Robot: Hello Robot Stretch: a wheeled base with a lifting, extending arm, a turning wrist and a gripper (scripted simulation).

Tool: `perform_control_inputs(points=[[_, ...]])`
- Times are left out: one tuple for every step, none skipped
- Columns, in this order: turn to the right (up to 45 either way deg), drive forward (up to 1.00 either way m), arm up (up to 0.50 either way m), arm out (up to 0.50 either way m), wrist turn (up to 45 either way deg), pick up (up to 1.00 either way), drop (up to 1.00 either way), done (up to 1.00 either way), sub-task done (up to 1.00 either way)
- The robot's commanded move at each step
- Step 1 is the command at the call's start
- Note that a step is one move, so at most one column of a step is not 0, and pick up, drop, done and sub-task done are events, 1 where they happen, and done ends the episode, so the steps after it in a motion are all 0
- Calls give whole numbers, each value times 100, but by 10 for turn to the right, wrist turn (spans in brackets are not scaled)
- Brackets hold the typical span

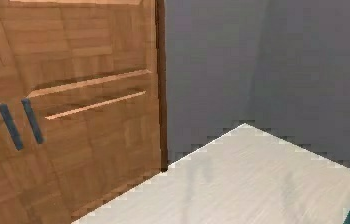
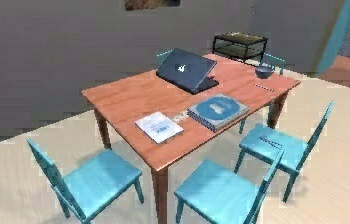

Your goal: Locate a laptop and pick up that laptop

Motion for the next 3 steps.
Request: perform_control_inputs(points=[[330,0,0,0,0,0,0,0,0],[0,85,0,0,0,0,0,0,0],[180,0,0,0,0,0,0,0,0]])
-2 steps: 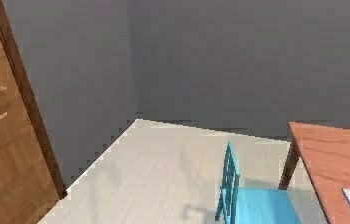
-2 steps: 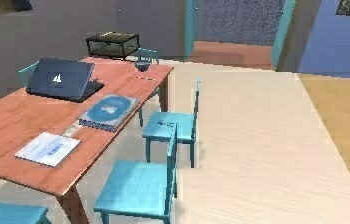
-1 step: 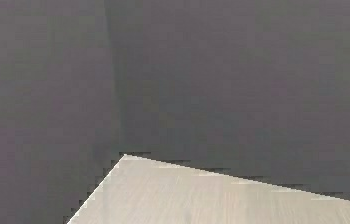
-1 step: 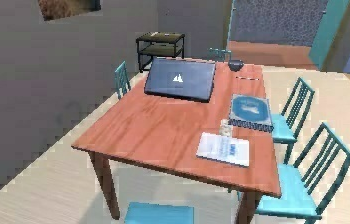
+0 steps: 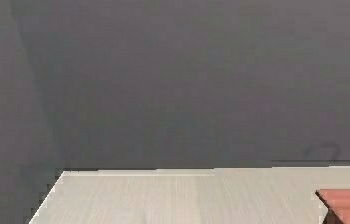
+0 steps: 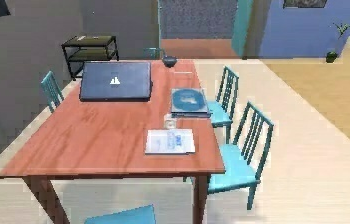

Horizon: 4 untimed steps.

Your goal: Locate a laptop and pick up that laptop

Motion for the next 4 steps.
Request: perform_control_inputs(points=[[0,40,0,0,0,0,0,0,0],[450,0,0,0,0,0,0,0,0],[0,70,0,0,0,0,0,0,0],[210,0,0,0,0,0,0,0,0]])
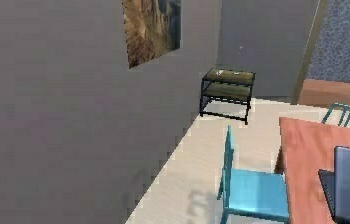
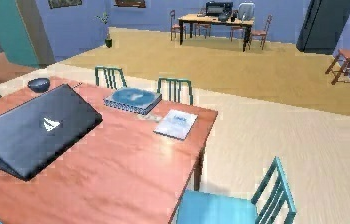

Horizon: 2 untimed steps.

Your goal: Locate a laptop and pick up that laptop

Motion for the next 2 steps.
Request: perform_control_inputs(points=[[0,45,0,0,0,0,0,0,0],[0,0,50,0,0,0,0,0,0]])
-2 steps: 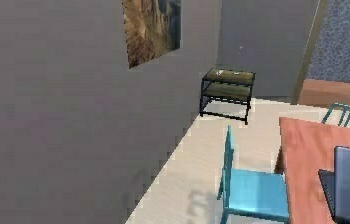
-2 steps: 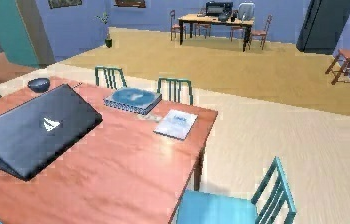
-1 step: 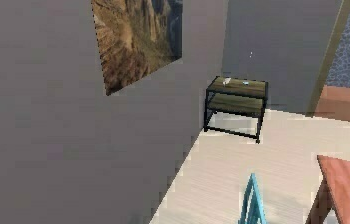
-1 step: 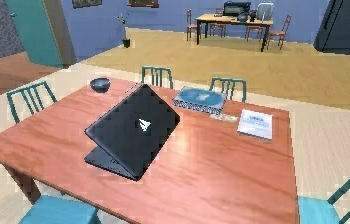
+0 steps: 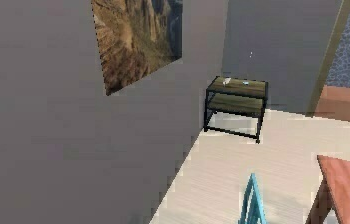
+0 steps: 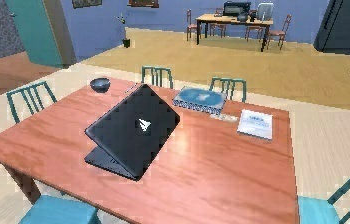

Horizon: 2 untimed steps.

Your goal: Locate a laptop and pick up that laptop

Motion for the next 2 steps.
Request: perform_control_inputs(points=[[0,0,38,0,0,0,0,0,0],[0,0,0,26,0,0,0,0,0]])
